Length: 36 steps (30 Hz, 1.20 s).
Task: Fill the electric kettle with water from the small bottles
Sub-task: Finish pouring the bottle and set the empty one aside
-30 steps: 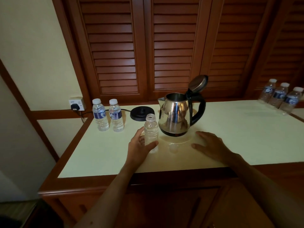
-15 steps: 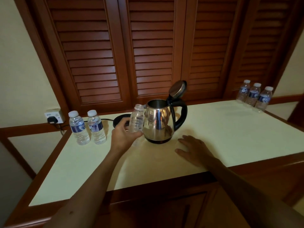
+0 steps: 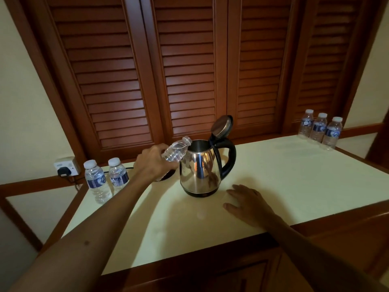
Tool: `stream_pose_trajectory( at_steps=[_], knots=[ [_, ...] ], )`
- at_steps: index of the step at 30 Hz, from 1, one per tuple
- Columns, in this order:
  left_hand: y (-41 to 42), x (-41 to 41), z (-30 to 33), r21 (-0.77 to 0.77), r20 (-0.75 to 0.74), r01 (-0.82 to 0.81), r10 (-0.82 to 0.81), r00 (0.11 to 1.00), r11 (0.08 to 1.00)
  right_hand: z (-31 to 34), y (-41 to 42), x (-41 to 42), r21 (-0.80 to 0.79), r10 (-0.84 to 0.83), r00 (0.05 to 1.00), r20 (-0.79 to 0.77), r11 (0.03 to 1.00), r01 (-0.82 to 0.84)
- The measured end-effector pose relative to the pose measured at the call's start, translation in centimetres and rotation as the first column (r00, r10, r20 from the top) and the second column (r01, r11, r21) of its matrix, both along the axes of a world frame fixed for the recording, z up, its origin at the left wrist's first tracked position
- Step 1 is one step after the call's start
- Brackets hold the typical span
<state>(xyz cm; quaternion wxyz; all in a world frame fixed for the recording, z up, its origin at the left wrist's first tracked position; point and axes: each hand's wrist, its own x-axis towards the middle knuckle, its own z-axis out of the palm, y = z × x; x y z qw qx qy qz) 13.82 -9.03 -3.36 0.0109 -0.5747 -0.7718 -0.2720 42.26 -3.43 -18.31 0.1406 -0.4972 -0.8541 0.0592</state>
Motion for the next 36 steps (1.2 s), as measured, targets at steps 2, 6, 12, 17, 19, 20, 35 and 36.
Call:
stream_pose_trajectory(
  at_steps=[2, 6, 12, 17, 19, 20, 35, 36],
  knots=[
    [0.2, -0.3, 0.5, -0.023, -0.039, 0.003, -0.004, 0.999, 1.000, 0.1, 0.0, 0.0, 0.002, 0.003, 1.000, 0.000, 1.000, -0.003],
    [0.2, -0.8, 1.6, -0.041, -0.103, 0.017, -0.021, 0.994, 0.999, 0.0, 0.1, 0.1, 0.008, 0.012, 1.000, -0.008, 1.000, -0.012],
    [0.4, -1.2, 2.4, -0.082, -0.180, 0.042, -0.056, 0.982, 0.996, 0.0, 0.2, 0.1, 0.004, 0.007, 1.000, -0.022, 1.000, -0.007],
    [0.5, -1.4, 2.8, -0.116, -0.205, 0.059, -0.082, 0.975, 0.991, 0.2, 0.1, -0.1, 0.013, -0.012, 1.000, -0.003, 1.000, 0.012],
    [0.5, -1.4, 2.9, -0.127, -0.208, 0.067, -0.092, 0.974, 0.990, 0.2, 0.1, -0.2, 0.012, -0.014, 1.000, 0.008, 1.000, 0.014],
    [0.5, -1.4, 3.0, -0.128, -0.211, 0.070, -0.096, 0.973, 0.989, 0.2, 0.0, -0.2, 0.010, -0.015, 1.000, 0.011, 1.000, 0.015],
    [0.2, -1.1, 3.9, -0.160, -0.266, 0.104, -0.144, 0.953, 0.982, 0.0, 0.3, -0.2, -0.004, -0.033, 0.999, -0.023, 0.999, 0.033],
    [0.2, -1.1, 4.0, -0.163, -0.272, 0.108, -0.150, 0.950, 0.981, -0.1, 0.3, -0.2, -0.007, -0.034, 0.999, -0.030, 0.999, 0.034]
  ],
)
